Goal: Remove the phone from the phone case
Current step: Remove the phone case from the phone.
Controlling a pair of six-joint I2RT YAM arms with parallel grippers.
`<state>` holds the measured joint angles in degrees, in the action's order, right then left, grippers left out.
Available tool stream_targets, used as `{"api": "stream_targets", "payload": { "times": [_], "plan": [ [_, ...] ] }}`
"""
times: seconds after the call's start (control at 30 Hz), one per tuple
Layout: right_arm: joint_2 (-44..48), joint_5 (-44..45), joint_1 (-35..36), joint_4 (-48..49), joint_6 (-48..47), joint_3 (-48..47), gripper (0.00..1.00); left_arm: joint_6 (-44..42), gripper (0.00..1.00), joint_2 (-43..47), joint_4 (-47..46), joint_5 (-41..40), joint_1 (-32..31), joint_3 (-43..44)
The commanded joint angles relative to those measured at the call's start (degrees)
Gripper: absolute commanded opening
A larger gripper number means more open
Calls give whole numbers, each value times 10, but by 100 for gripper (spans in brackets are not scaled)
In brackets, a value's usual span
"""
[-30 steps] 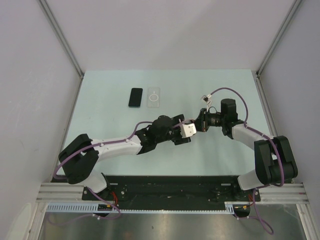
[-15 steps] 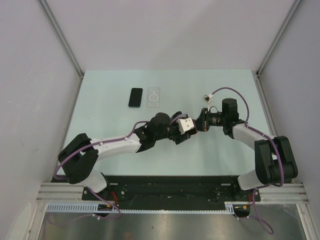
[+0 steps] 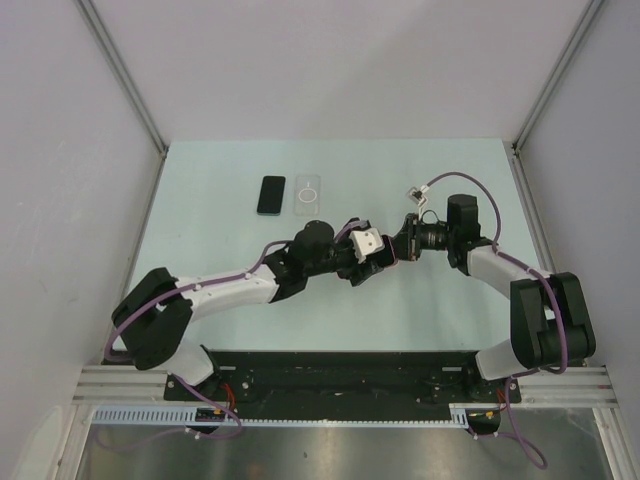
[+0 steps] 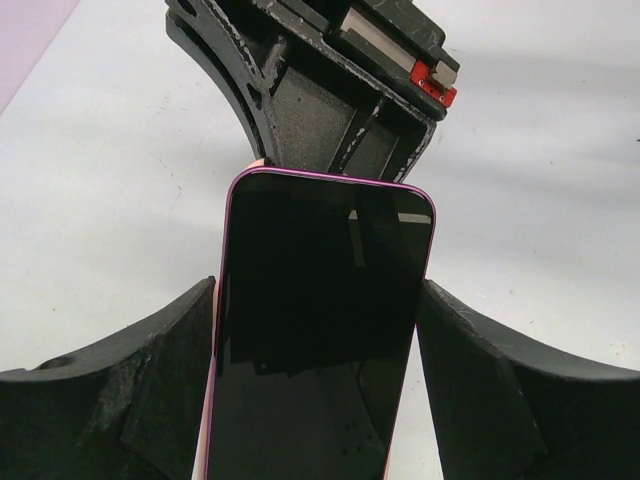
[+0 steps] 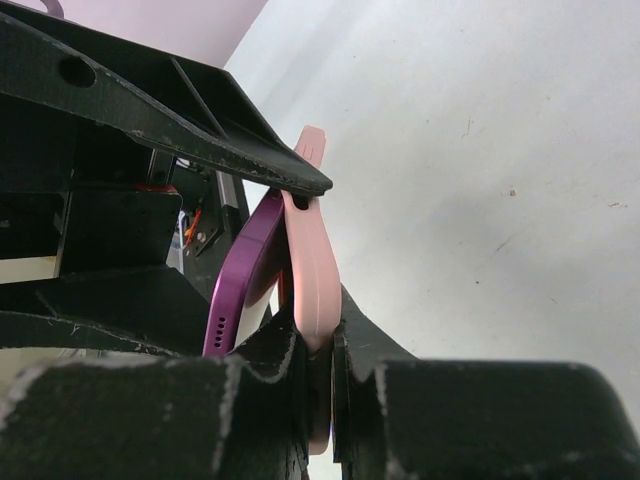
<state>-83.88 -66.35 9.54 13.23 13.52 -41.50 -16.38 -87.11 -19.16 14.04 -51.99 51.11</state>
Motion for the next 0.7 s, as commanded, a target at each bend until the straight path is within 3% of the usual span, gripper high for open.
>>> {"api": "stream_targets", "payload": {
  "times": [0.0,0.67],
  "plan": [
    [12,25,-43,27,-2,-20,0,34,1,53,-32,-36,28,-9],
    [-27,25,-58,38,25,-21,0,19,0,93,-76,-9,29,-51]
  ]
}}
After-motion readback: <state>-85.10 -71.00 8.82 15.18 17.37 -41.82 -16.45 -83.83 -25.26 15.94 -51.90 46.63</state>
